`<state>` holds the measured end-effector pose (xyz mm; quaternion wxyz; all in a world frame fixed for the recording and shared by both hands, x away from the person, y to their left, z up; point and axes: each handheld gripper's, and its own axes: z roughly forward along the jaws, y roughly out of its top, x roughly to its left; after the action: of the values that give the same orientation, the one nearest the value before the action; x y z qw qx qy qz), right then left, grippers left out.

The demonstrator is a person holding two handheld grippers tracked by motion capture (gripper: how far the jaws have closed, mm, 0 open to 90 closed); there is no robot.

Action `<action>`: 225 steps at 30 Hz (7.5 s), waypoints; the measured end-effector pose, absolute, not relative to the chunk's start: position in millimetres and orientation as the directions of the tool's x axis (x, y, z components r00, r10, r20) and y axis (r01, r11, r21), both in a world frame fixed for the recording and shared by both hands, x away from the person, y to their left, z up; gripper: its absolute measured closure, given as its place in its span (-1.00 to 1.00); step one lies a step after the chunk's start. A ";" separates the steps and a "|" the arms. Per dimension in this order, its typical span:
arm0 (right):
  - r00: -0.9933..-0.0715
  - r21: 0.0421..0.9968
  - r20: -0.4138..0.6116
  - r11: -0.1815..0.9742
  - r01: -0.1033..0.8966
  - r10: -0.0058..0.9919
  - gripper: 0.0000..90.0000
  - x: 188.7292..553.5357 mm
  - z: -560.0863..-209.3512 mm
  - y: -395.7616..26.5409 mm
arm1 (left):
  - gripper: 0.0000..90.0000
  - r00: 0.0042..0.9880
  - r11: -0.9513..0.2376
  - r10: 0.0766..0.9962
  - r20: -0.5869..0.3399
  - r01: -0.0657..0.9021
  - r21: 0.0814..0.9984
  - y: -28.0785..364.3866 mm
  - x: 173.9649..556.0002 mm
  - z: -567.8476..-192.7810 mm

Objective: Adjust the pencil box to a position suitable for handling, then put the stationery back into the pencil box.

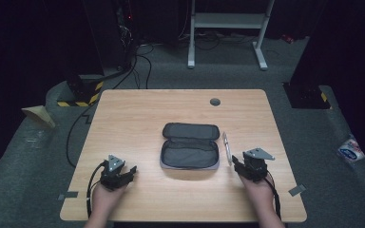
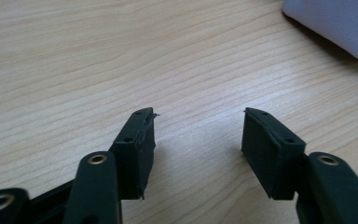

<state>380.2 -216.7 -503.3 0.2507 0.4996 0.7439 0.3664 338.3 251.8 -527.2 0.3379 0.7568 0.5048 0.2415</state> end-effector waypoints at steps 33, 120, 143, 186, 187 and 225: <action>-0.383 0.732 -0.045 0.291 0.616 0.923 0.75 380.6 -520.2 -203.3 | -0.25 0.394 -0.262 0.919 0.005 0.600 0.756 250.7 339.1 -528.3; -0.446 0.750 -0.050 0.329 0.574 0.894 0.76 367.3 -490.6 -220.1 | -0.26 0.395 -0.262 0.919 0.004 0.600 0.756 251.2 335.7 -528.3; -0.466 0.785 -0.072 0.338 0.519 0.882 0.76 377.9 -453.6 -215.3 | -0.26 0.399 -0.264 0.917 0.004 0.599 0.756 251.4 336.1 -528.3; -0.618 0.758 -0.092 0.458 0.465 0.781 0.76 402.1 -454.4 -147.7 | -0.26 0.404 -0.270 0.915 0.006 0.600 0.753 251.9 336.1 -528.1; -0.626 0.755 -0.097 0.467 0.460 0.773 0.76 402.7 -454.7 -144.3 | -0.26 0.405 -0.271 0.914 0.006 0.599 0.754 252.0 336.1 -528.1; -0.773 0.711 -0.052 0.567 0.416 0.632 0.75 406.1 -471.8 -65.6 | -0.26 0.411 -0.276 0.912 0.009 0.597 0.753 252.3 334.8 -528.2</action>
<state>406.1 -65.6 -471.8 0.1520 0.3005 0.8721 0.3551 334.8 252.3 -528.2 0.3453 0.7656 0.4925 0.2282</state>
